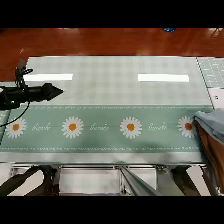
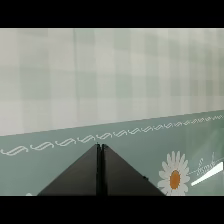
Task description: Fold the shirts.
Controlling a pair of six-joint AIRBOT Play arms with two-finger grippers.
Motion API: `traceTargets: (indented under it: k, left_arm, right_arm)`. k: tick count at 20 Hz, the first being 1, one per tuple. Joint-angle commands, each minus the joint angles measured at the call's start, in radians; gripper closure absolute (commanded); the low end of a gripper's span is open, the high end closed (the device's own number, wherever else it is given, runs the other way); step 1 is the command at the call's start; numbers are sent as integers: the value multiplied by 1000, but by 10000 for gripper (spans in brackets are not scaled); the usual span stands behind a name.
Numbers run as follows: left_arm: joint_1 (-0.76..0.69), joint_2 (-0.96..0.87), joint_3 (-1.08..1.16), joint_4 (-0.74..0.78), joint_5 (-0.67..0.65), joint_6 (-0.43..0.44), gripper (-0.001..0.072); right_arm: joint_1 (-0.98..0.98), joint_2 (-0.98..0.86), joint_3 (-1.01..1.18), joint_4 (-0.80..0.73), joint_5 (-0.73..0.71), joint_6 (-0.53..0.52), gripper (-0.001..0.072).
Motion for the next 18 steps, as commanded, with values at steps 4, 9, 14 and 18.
traceTargets:
  k: [4, 9, 14, 18]
  left_arm:
    - [-5, -2, 0, 0, 15, 4, 693]
    - [-3, -35, 41, 0, 98, 3, 694]
    - [-18, -92, 422, 2, 46, -50, 695]
    - [-134, -120, 754, 255, 38, -245, 695]
  right_arm:
    - [-82, 85, -237, -342, -19, 25, 302]
    - [-82, 85, -229, -158, -229, 23, 554]
    - [0, 23, -146, 732, -558, -148, 687]
    - [587, -127, 95, 721, -729, -189, 687]
